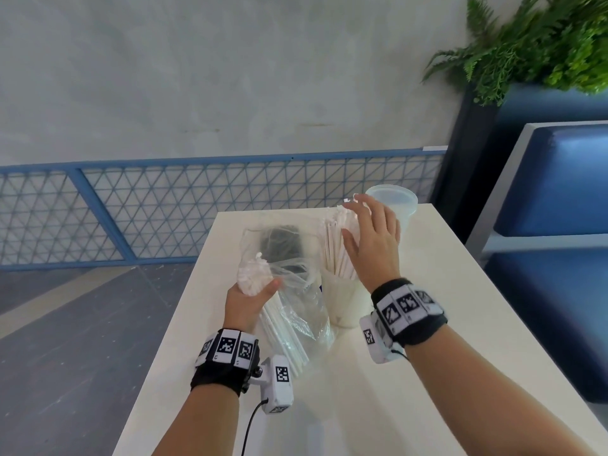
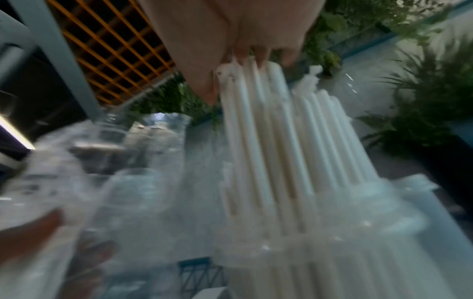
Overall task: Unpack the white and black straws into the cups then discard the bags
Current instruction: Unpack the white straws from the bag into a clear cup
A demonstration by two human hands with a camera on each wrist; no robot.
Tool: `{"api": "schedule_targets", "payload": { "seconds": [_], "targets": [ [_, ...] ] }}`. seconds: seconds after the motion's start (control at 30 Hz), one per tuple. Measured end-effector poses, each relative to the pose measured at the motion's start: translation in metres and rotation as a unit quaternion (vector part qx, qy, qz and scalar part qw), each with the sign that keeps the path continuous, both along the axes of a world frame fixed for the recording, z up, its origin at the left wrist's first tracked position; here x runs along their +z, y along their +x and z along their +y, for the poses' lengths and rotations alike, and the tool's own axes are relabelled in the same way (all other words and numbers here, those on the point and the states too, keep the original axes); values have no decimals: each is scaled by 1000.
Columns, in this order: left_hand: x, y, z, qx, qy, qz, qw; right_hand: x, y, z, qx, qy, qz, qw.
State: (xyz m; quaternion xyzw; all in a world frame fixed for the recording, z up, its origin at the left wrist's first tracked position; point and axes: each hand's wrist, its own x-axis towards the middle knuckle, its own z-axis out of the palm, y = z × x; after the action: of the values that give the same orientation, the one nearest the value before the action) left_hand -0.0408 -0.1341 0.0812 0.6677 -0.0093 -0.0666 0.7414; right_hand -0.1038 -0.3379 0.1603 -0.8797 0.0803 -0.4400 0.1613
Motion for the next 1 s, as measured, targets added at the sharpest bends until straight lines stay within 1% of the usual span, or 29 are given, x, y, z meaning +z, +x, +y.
{"api": "schedule_targets", "payload": {
  "seconds": [0.03,0.07,0.1,0.13,0.17,0.2,0.23,0.3,0.37,0.4,0.5,0.53,0.6,0.67,0.8,0.9,1.0],
  "targets": [
    [1,-1,1,-2,-4,3,1000,4,-6,9,17,-5,-52,999],
    [2,-3,1,-4,-5,5,1000,7,-11,21,64,10,-88,994],
    [2,-3,2,-7,-4,5,1000,9,-15,33,128,42,-89,987],
    [2,-4,2,-11,-1,1,1000,9,-18,44,186,77,-51,978],
    [2,-6,3,-16,-2,-6,1000,5,-17,53,219,107,14,970],
    [3,-8,3,-20,-3,-10,1000,0,-15,59,229,125,89,961],
    [5,-10,3,-27,-10,-15,999,-5,-11,64,226,132,159,952],
    [6,-12,4,-42,-8,-28,999,-10,-6,72,211,104,270,934],
    [7,-12,6,-68,6,-47,997,-10,-4,77,210,79,340,913],
    [6,-12,7,-86,6,-49,995,-10,-2,78,217,94,353,905],
    [3,-12,11,-177,7,-49,983,-14,0,77,258,187,363,876],
    [2,-12,11,-202,21,-49,978,-15,2,77,262,189,378,867],
    [2,-11,9,-236,48,-47,969,-18,4,79,246,163,415,861],
    [1,-9,8,-266,46,-45,962,-22,4,83,246,187,410,858],
    [4,-10,9,-291,28,-37,956,-29,2,86,271,255,374,849],
    [5,-12,9,-309,-6,-26,951,-30,3,85,276,304,374,832],
    [5,-11,7,-309,-1,-31,950,-34,4,84,270,364,352,819]
  ]
}}
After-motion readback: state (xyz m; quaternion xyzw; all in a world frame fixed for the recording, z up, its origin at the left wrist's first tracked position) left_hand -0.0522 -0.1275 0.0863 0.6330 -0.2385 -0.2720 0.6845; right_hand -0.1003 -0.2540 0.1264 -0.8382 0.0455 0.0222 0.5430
